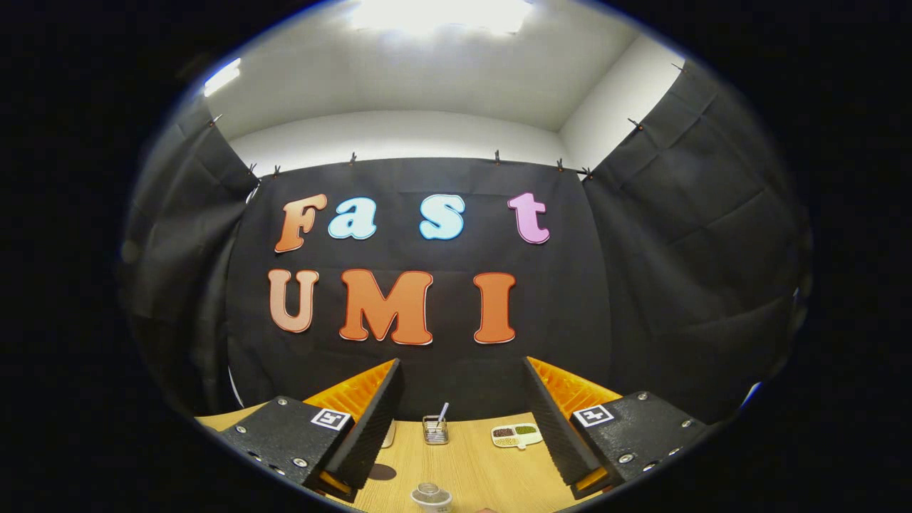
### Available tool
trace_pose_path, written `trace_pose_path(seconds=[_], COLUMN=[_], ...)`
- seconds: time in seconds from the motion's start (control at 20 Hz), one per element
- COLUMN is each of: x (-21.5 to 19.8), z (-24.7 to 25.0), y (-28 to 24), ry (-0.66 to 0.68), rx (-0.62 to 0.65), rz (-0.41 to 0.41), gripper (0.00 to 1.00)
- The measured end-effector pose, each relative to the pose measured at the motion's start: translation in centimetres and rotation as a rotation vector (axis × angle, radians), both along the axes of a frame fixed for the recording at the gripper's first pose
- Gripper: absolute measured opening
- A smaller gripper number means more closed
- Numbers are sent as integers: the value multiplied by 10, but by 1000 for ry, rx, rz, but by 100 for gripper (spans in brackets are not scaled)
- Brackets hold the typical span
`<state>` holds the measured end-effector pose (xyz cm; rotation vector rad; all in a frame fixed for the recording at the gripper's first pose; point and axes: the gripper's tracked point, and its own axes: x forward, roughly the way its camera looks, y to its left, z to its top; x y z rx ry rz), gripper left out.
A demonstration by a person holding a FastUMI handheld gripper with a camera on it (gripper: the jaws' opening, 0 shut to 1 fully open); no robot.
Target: Take the bottle from table, then pour the juice into the cup, finally place the bottle on the coaster
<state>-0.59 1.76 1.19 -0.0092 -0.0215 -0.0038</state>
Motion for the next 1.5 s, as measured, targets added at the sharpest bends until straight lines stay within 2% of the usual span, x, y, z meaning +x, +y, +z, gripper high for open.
trace_pose_path(seconds=[0.25, 0.5, 0.75, 1.05, 1.35, 1.5], x=[-1, -9, -19, -29, -34, -35], z=[-7, -36, -67, -139, -213, -247], y=[4, 16, 24, 36, 38, 34], ry=[4, 51, 73, 171, 252, 300], rx=[9, 66, 80, 95, 47, 22], rz=[-1, 55, 77, 128, 113, 76], gripper=[98, 98, 98, 97, 98, 98])
